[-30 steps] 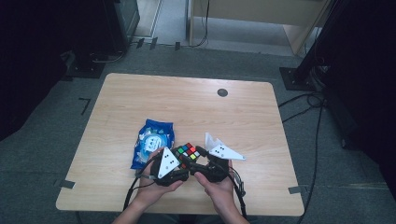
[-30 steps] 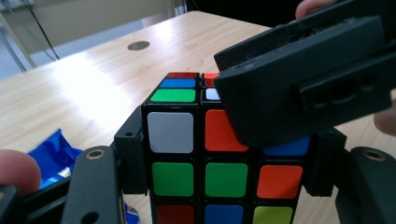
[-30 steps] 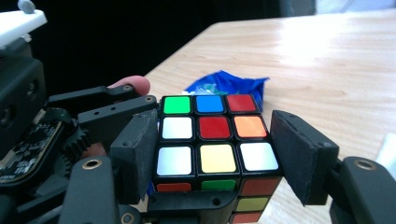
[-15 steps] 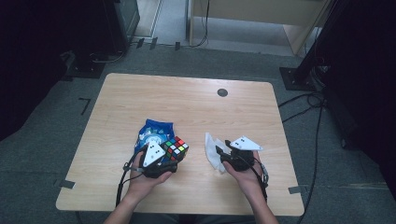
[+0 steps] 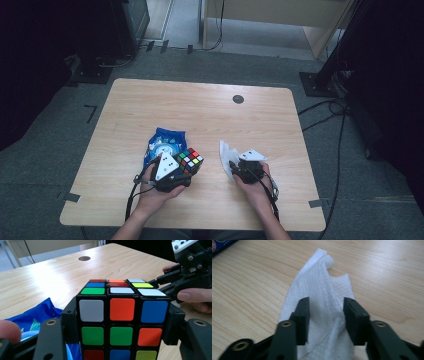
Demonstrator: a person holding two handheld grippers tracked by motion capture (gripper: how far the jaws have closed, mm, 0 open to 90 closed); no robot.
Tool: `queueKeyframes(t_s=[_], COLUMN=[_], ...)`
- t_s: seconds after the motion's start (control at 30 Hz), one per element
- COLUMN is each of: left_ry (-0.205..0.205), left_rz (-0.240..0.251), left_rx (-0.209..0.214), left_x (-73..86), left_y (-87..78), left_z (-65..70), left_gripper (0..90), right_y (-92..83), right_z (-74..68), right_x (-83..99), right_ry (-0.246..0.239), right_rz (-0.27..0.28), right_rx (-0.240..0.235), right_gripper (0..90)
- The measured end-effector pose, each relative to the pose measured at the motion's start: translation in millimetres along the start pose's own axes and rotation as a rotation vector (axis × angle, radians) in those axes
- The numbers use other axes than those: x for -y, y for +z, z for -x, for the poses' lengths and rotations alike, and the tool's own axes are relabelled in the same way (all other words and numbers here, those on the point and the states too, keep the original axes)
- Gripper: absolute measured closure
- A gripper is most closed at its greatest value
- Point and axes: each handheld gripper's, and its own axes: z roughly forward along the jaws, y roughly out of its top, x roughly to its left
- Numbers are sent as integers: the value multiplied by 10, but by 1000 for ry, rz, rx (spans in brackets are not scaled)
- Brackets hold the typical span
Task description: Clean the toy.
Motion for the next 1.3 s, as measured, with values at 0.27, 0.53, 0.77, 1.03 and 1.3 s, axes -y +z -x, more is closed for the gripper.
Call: queueKeyframes(t_s=[0.27,0.53,0.77,1.03,1.3], left_ry=[20,35,89,124,103], left_rz=[-14,-27,3,24,37], left_rx=[16,39,75,81,76], left_x=[13,26,-18,-35,-55], left_y=[35,85,67,23,-16], left_z=[46,148,336,357,266], left_gripper=[340,340,341,341,341], right_y=[-189,-896,-866,-741,-646], right_z=[43,-538,-843,-662,-407], right_x=[-60,-456,-477,-415,-322], right_ry=[94,-72,-105,-63,1], right_rz=[96,387,365,340,285], right_rx=[-139,-357,-419,-310,-203], right_gripper=[884,879,866,865,875])
